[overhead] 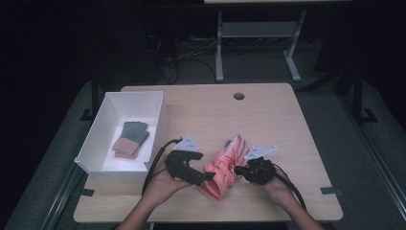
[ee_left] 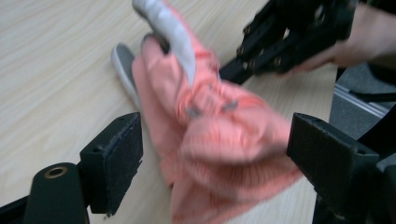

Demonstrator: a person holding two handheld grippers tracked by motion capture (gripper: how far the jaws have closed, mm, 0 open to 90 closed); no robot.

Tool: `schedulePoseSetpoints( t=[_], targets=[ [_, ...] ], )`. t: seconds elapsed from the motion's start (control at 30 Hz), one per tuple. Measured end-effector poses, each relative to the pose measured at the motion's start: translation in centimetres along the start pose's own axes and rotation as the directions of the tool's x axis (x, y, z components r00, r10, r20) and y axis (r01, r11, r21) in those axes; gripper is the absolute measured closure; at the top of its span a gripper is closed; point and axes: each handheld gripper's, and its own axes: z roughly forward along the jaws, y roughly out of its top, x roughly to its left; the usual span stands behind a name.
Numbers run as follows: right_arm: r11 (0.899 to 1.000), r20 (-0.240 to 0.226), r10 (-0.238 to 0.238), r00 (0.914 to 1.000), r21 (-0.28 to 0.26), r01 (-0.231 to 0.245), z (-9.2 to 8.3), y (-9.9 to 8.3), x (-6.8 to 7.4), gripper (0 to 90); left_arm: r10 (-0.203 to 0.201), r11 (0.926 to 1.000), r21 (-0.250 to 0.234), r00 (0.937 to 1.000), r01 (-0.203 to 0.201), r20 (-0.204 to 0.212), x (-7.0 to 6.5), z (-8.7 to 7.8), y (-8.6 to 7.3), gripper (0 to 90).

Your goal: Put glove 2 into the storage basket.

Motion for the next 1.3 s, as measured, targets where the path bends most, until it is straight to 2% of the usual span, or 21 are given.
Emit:
schedulePoseSetpoints(
  t=[0.13,0.3,0.43,0.57,0.7,0.73,0.83,0.97,1.03,1.13,1.23,1.27,1.3],
  targets=[
    [1.0,0.006,-0.004,1.0,0.003,0.004,0.0,0.1,0.1,90.0,0.003,0.9999,-0.016,1.0,-0.003,0.006,0.3,0.5,1.6,17.8],
    [1.0,0.006,-0.004,1.0,0.002,0.004,0.0,0.1,0.1,90.0,0.023,0.9997,-0.006,0.9996,-0.023,0.014,0.8,1.7,3.3,17.8],
    [1.0,0.005,-0.003,1.0,0.001,0.003,0.0,0.0,0.1,90.0,0.011,0.9999,-0.003,0.9997,-0.011,0.021,1.3,3.0,4.3,17.8],
    [1.0,0.007,-0.004,1.0,0.004,0.004,0.0,0.1,0.1,90.0,0.014,0.9994,0.031,0.9997,-0.014,0.022,2.0,4.5,4.8,17.8],
    [1.0,0.007,-0.003,1.0,0.006,0.003,0.0,0.1,0.1,90.0,-0.02,0.996,0.088,0.9995,0.018,0.023,2.7,6.0,4.3,17.9],
    [1.0,0.008,-0.007,0.9999,0.005,0.007,0.0,0.1,0.1,90.0,-0.02,0.996,0.088,0.9995,0.018,0.023,2.7,6.0,4.3,17.9],
    [1.0,0.008,-0.003,1.0,0.006,0.003,0.0,0.1,0.1,90.0,-0.018,0.9866,0.163,0.9997,0.015,0.016,3.4,7.3,3.4,17.8],
    [1.0,0.01,-0.007,0.9999,0.009,0.007,0.1,0.0,0.2,90.0,-0.054,0.9781,0.203,0.9978,0.046,0.038,4.0,8.3,2.6,15.9],
    [1.0,0.011,-0.013,0.9999,0.015,0.013,0.1,0.0,0.2,90.0,-0.103,0.9669,0.241,0.9923,0.084,0.068,4.5,9.1,2.0,13.6],
    [0.999,0.015,-0.022,0.9996,0.028,0.021,0.3,0.0,0.3,90.0,-0.148,0.9599,0.255,0.9829,0.116,0.109,5.1,9.8,1.3,12.7],
    [0.999,0.013,-0.02,0.9997,0.03,0.019,0.3,0.0,0.3,90.0,-0.159,0.9559,0.267,0.9801,0.122,0.119,5.3,9.9,1.3,12.6],
    [0.999,0.01,-0.018,0.9998,0.031,0.018,0.4,0.0,0.3,90.0,-0.182,0.9492,0.283,0.974,0.138,0.135,5.5,10.2,1.1,12.6],
    [0.999,0.01,-0.018,0.9998,0.033,0.017,0.4,0.0,0.3,90.0,-0.197,0.9463,0.286,0.9699,0.15,0.143,5.5,10.3,1.0,12.5]
  ],
)
